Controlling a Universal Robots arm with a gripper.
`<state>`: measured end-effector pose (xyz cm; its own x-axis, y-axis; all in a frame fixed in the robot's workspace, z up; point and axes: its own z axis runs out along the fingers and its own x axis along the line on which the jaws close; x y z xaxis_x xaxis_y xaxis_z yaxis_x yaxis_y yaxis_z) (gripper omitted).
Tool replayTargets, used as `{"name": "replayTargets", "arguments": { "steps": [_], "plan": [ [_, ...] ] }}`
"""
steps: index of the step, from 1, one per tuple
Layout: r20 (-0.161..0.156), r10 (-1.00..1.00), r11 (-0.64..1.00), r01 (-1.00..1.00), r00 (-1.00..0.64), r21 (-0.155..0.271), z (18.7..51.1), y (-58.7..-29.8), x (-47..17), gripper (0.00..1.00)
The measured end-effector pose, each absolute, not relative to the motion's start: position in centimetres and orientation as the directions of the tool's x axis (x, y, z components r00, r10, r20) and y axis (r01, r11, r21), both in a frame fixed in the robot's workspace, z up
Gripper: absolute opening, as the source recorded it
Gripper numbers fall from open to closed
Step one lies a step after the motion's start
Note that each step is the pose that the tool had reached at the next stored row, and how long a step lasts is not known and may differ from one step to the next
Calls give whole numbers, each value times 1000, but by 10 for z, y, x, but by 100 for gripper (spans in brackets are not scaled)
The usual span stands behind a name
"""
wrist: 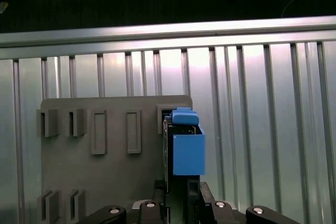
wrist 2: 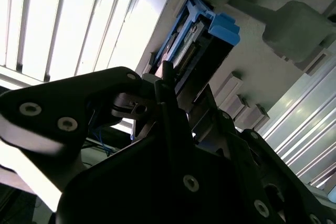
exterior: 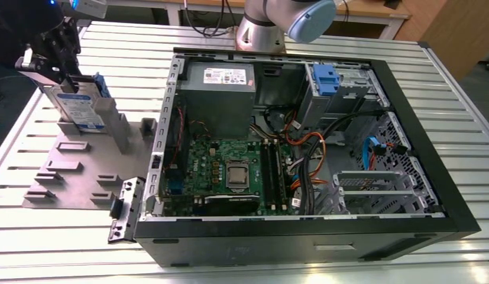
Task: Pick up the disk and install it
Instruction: 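Pick up the disk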
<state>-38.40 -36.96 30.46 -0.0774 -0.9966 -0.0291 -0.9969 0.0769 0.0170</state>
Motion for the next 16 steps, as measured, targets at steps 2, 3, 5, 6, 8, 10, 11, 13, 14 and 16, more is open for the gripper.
{"name": "replayTargets", "arguments": {
  "steps": [2,3,5,6,8,10,11,13,14,16],
  "plan": [
    [-29,-997,77,-997,-77,17,305,-370,-384,35],
    [-29,-997,77,-997,-77,17,305,-370,-384,35],
    [-29,-997,77,-997,-77,17,304,-370,-384,35],
    [-29,-997,77,-997,-77,17,304,-370,-384,35],
    [-29,-997,77,-997,-77,17,304,-370,-384,35],
    [-29,-997,77,-997,-77,17,304,-370,-384,35],
    [-29,-997,77,-997,-77,17,304,-370,-384,35],
    [-29,-997,77,-997,-77,17,305,-370,-384,35],
    [-29,-997,77,-997,-77,17,306,-370,-384,35],
    [-29,-997,77,-997,-77,17,307,-370,-384,35]
  ]
}}
